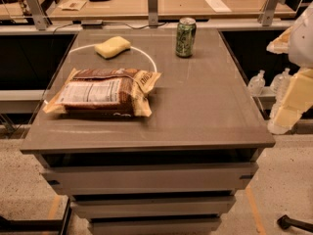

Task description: Move sponge near brown chip bag

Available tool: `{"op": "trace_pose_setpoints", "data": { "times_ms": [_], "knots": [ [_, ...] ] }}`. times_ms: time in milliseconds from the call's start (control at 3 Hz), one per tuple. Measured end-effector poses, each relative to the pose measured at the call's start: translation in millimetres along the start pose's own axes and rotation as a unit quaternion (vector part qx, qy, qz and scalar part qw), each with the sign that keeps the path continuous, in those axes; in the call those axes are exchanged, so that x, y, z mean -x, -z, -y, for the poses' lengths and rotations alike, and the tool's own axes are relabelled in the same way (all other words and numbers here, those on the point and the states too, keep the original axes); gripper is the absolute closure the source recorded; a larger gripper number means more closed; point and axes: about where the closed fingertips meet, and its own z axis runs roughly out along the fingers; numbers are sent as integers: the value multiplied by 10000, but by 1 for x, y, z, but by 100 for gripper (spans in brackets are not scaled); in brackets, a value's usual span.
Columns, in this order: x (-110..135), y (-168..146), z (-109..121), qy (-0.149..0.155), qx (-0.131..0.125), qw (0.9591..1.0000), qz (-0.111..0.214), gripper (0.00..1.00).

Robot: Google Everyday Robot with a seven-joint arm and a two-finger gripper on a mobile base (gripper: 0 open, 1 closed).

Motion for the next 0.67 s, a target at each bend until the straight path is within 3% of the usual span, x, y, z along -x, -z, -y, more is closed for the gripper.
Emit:
{"op": "trace_pose_setpoints", "data": {
  "times_ms": [333, 667],
  "knots": [
    [0, 0, 0, 0, -1, 10000, 0, 0],
    [7, 1, 3, 364, 70, 9993, -15, 0]
  ]
}}
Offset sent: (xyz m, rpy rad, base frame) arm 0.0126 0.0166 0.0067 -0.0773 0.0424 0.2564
